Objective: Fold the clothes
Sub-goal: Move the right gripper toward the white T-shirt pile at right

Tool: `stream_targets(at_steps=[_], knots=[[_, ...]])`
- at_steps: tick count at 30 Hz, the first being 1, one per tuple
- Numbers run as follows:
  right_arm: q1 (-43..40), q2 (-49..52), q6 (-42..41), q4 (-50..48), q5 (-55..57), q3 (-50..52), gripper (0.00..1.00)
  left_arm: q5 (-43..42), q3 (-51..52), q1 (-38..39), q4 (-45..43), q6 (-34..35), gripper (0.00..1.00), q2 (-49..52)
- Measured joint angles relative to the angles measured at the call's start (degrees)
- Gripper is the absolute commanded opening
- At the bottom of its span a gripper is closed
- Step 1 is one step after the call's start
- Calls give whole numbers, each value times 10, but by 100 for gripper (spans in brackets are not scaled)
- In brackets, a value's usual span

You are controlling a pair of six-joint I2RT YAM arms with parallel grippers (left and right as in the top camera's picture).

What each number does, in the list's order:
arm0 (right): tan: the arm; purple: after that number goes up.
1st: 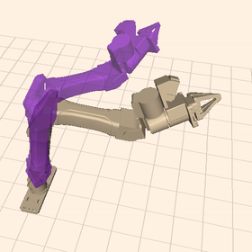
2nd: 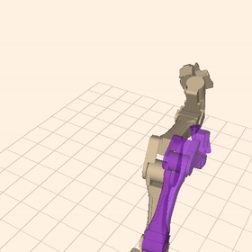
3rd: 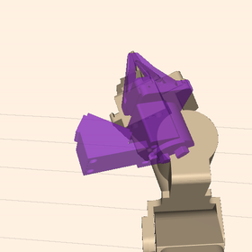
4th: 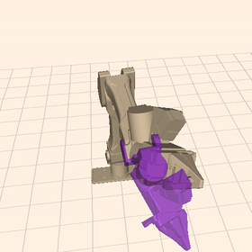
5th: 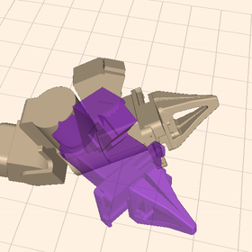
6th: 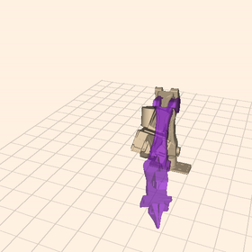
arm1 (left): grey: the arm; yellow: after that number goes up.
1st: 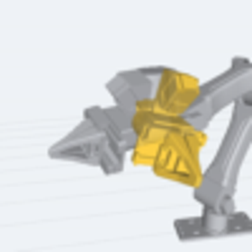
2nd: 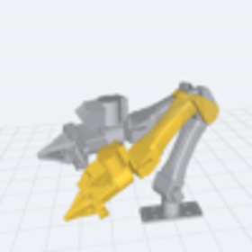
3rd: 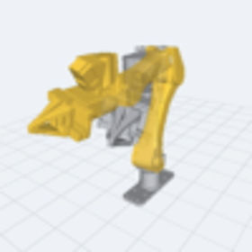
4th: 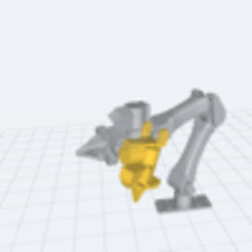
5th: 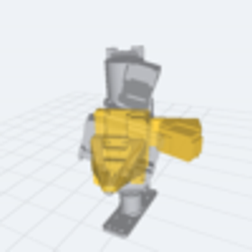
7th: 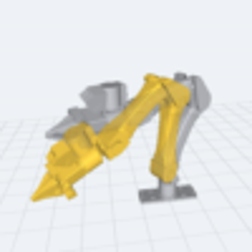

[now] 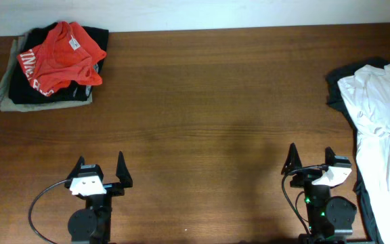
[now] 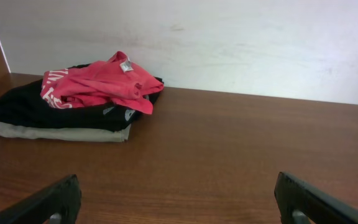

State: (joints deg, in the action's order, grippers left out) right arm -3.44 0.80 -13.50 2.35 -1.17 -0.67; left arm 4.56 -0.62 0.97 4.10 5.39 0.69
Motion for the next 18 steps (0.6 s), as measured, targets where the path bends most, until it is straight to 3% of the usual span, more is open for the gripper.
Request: stream_targets(at_steps=[3, 8, 13, 18], knots=[[0, 0, -127, -38, -78, 1, 99, 0, 0, 0, 0, 0, 99, 0], [-1, 0, -318, -15, -228, 1, 99, 0, 0, 0, 0, 0, 99, 0], [-1, 0, -383, -20, -289, 1, 98, 0, 0, 0, 0, 0, 99, 0], [-1, 0, -404, -189, -324, -1, 98, 0, 0, 0, 0, 0, 99, 0]])
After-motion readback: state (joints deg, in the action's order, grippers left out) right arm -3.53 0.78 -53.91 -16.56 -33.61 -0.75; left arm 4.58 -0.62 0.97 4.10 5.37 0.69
